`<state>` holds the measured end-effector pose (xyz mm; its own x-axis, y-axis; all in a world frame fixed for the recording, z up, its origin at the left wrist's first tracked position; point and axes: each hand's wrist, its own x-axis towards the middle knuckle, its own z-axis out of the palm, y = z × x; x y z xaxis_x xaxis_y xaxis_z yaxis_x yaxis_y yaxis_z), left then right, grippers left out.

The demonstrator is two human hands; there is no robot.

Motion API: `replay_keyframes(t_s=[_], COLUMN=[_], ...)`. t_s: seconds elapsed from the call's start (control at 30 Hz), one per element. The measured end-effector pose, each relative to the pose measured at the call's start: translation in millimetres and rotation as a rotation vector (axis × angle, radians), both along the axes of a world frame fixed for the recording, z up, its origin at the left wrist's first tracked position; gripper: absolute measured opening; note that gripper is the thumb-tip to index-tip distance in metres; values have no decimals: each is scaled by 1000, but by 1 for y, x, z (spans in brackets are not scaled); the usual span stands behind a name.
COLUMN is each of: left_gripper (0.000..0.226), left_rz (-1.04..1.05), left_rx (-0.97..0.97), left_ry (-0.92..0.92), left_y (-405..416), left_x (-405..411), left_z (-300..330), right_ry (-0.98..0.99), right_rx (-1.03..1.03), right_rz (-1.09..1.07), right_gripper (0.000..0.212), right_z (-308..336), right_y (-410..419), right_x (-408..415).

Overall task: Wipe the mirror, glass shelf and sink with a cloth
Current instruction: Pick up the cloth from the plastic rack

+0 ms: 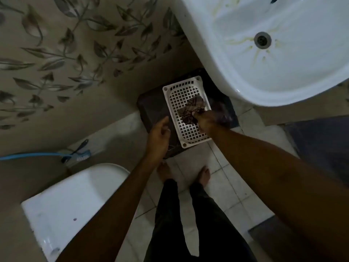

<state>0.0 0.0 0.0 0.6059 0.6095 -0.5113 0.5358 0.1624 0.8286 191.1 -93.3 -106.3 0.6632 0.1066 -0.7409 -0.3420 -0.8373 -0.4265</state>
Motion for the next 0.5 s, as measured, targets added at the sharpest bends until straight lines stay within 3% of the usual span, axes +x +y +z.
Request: replay_keyframes(t_s=[0.07, 0.2, 0.3, 0.4, 0.5], left_gripper=[41, 38, 40, 38, 38], left_rz=[-6, -9, 31, 14, -18], left_rx=[32, 27, -16, -35, -26], left_ry=[-15, -44, -63, -59, -64], left_y=[1, -3, -2, -2, -1], left_x=[4, 9, 10, 12, 18], left_z=[-2, -5, -9, -17, -17], right_ry=[-33, -18, -35, -115, -160], right_rx=[-48, -25, -24, -21, 132], right_rz=[-2, -132, -69, -77, -196], right_gripper=[69, 66, 64, 43, 18], right_z=[-17, 13, 31, 53, 78], right_y=[2, 8, 18, 25, 23], right_x=[1, -9, -5, -5, -12])
